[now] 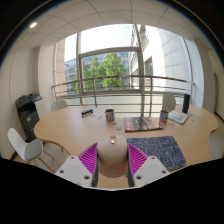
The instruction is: Arrange mouse
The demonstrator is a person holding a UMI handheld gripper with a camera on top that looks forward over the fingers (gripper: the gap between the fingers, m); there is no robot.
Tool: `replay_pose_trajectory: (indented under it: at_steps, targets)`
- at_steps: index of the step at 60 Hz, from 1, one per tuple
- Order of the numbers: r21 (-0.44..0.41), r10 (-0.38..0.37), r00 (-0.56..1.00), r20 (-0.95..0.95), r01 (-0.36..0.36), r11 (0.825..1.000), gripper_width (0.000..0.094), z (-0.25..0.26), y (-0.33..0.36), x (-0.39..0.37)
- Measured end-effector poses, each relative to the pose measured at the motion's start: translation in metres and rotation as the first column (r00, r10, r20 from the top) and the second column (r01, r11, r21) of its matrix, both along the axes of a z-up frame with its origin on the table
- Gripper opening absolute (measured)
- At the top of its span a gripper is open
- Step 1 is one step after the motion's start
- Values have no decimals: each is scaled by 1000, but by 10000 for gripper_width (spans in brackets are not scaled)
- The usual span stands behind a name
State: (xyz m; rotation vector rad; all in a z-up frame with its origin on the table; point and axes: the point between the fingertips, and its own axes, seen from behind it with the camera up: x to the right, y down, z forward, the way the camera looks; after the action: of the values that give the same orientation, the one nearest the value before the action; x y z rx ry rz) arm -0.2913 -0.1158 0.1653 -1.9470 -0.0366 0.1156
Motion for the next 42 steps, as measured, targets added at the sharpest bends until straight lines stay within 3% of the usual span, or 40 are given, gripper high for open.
replay_pose_trajectory:
  at_steps: [6, 12, 20, 26, 33, 42]
  targets:
    - [66, -34, 999, -12, 35, 997, 404, 41, 50, 40]
    - [78, -102, 995, 20, 100, 992, 401, 41, 94, 98]
    - [-45, -167, 985, 37, 168, 985, 402, -32, 135, 162]
    - [-153, -169, 985, 31, 172, 973, 403, -106, 150, 180]
    - [-244, -159, 985, 69, 171, 954, 416, -141, 145, 195]
    - [-298, -131, 989, 69, 145, 943, 542, -174, 138, 192]
